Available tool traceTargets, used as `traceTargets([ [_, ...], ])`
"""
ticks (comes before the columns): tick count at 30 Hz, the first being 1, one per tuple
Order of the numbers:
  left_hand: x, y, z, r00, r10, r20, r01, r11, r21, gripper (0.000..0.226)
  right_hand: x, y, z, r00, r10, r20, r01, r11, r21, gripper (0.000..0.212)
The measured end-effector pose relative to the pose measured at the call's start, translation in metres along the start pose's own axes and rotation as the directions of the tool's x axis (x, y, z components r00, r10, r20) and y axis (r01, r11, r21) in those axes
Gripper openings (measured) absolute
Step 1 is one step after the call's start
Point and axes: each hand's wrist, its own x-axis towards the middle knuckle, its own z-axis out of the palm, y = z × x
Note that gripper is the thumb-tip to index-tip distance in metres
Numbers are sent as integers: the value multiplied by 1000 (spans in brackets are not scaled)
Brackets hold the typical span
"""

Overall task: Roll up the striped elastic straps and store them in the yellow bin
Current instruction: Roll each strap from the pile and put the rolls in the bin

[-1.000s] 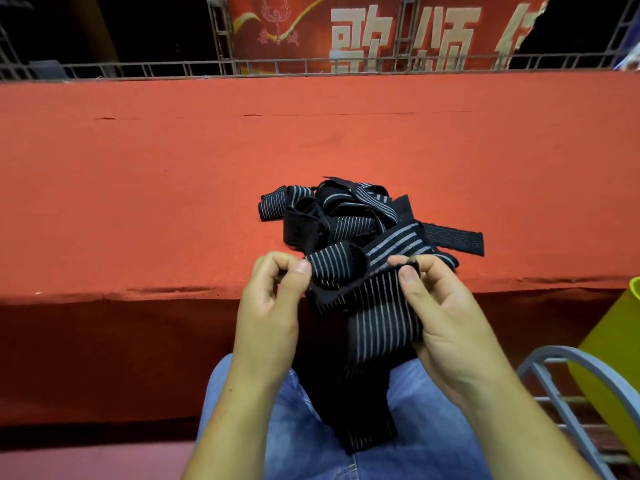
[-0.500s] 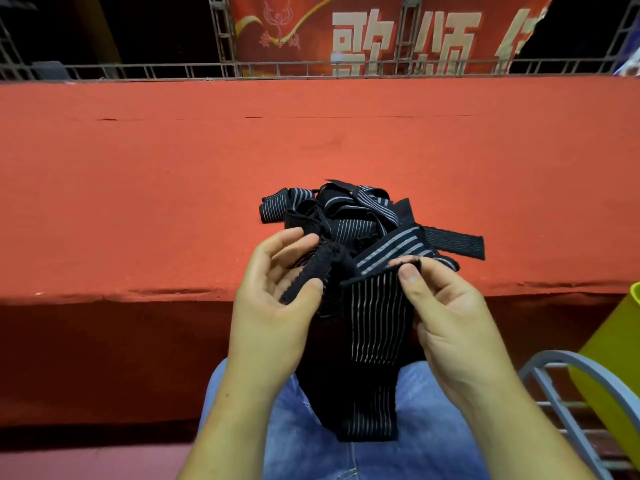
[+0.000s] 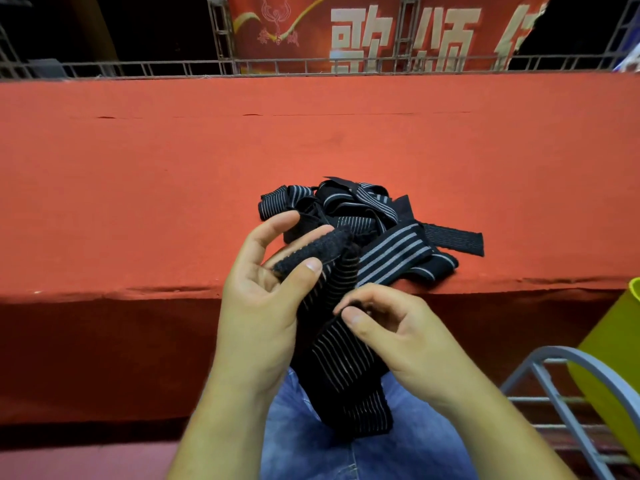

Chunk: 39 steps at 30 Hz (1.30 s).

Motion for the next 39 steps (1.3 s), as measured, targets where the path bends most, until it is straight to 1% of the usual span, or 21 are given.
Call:
traceTargets([
  [2,1,0,-1,999,-7,-37,6,1000,-11,46,-1,1,1,1000,3,-20,-4,1000,-13,16],
  [4,1,0,-2,997,-22,-80,20,1000,-22,45,-1,1,0,997,-16,-76,14,1000,-20,19],
  [7,2,-2,-4,995,-27,-93,26,1000,-17,44,-2,-3,-3,991,-40,-128,39,999,-10,24],
  [8,2,-2,-5,996,-32,-85,31,999,-11,44,-3,-5,-4,991,-46,-122,44,999,-19,27],
  [11,1,-2,-3,997,-56,-47,56,998,8,42,-3,-9,-4,997,-65,-43,63,997,-35,28],
  [12,0,-1,-1,997,-62,-36,62,998,10,41,-3,-9,-2,997,-63,-33,62,998,-21,28],
  [14,0,-2,0,997,-53,-48,54,998,23,39,-2,-6,1,997,-53,-61,52,999,-11,27],
  [16,1,-2,0,994,-33,-102,38,998,52,38,-1,-4,1,994,-62,-96,60,998,-16,23],
  [18,4,-3,-3,983,-25,-179,35,998,54,37,1,-3,-3,986,-106,-126,99,993,-57,18],
  [20,8,-6,-8,960,-23,-278,33,999,31,35,3,-1,-7,982,-117,-151,106,992,-75,20],
  [23,16,-6,-22,910,29,-414,-13,999,42,32,2,7,-16,969,-55,-241,53,999,-14,21],
  [25,20,-4,-31,892,56,-449,-47,998,31,32,2,18,-23,943,29,-331,-16,999,42,17],
  [27,22,-2,-34,891,72,-448,-71,997,19,30,2,29,-29,915,102,-390,-84,994,64,13],
  [29,22,-3,-33,899,81,-430,-85,996,9,28,3,34,-31,893,135,-429,-118,991,65,10],
  [31,21,-4,-32,909,78,-410,-78,997,16,27,3,32,-32,868,135,-478,-118,991,64,10],
  [33,19,-5,-29,920,68,-386,-63,998,26,27,3,24,-35,854,99,-511,-75,995,69,13],
  [36,17,-8,-25,933,51,-356,-34,998,53,28,2,12,-36,882,19,-470,11,998,61,18],
  [39,15,-12,-20,951,41,-307,-18,997,75,29,4,0,-31,912,-9,-411,52,994,95,16],
])
